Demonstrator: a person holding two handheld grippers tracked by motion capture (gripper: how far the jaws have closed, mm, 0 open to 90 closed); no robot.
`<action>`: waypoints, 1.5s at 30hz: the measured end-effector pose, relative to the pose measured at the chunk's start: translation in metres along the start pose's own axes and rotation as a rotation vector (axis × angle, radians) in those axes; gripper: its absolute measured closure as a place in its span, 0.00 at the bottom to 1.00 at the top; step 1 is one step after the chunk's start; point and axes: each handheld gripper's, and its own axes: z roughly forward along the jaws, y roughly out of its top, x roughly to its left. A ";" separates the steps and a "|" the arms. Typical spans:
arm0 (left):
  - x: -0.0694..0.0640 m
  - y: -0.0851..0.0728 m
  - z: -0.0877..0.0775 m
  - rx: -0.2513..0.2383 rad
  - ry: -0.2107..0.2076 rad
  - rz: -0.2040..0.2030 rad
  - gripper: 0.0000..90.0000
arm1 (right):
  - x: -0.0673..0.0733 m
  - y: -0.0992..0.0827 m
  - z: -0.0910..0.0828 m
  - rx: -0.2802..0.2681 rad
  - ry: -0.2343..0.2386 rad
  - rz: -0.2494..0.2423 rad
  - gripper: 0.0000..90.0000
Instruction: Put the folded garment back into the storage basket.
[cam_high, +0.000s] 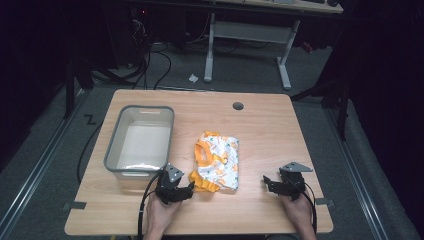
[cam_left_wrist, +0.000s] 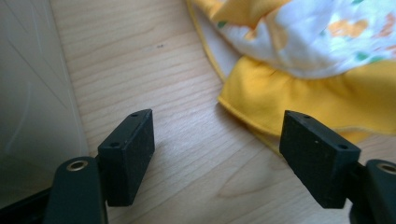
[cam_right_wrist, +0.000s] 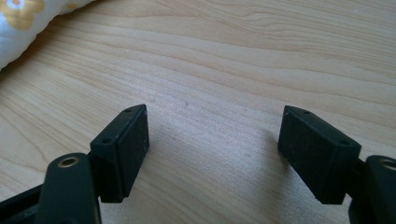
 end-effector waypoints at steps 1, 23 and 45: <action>-0.001 0.002 -0.002 -0.010 -0.008 0.004 0.31 | 0.000 0.000 0.000 0.000 0.000 -0.001 0.28; -0.021 0.047 0.002 0.005 -0.045 0.001 0.24 | 0.000 0.000 0.000 0.000 0.000 -0.001 0.28; -0.022 0.095 0.036 0.081 -0.014 -0.005 0.16 | 0.000 0.000 0.000 0.000 0.002 -0.003 0.28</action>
